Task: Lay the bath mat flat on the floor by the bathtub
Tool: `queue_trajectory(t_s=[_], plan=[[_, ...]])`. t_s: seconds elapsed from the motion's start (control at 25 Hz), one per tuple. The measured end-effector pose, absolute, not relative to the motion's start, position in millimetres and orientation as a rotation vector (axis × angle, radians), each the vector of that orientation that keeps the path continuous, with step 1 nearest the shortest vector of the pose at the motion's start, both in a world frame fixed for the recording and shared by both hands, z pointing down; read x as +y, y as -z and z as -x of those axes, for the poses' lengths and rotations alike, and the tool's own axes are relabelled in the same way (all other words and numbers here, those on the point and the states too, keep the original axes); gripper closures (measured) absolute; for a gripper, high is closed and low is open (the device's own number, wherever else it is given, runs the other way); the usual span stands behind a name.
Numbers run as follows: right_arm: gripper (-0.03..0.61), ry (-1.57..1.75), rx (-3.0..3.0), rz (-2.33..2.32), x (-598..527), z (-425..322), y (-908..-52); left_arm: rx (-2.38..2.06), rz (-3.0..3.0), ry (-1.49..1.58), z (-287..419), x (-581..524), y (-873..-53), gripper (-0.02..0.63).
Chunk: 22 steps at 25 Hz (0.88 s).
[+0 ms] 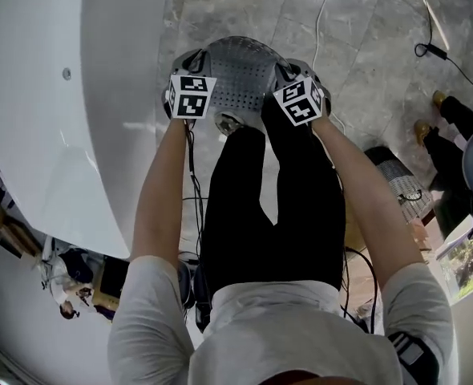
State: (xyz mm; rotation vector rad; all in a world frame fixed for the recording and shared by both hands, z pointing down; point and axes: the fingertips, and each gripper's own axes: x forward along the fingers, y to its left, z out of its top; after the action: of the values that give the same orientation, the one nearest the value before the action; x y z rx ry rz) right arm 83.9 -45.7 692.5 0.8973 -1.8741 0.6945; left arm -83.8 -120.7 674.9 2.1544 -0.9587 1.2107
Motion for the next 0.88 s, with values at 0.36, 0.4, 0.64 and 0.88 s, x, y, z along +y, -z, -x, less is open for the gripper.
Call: queue_trajectory(t_s=[0.36, 0.4, 0.64, 0.88], plan=[[0.555, -0.665, -1.905, -0.788, -69, -91, -721, -0.940, -2.130, -1.249, 75, -134, -700, 0.586], [0.555, -0.674, -1.901, -0.782, -72, -96, -727, -0.941, -2.117, -1.254, 71, -136, -704, 0.586], [0.555, -0.692, -1.884, -0.733, -93, -114, -762, -0.875, -2.127, -1.342, 50, -154, -731, 0.586], [0.555, -0.693, -1.893, -0.707, -107, -122, -781, -0.881, -2.102, -1.363, 49, -171, -751, 0.586]])
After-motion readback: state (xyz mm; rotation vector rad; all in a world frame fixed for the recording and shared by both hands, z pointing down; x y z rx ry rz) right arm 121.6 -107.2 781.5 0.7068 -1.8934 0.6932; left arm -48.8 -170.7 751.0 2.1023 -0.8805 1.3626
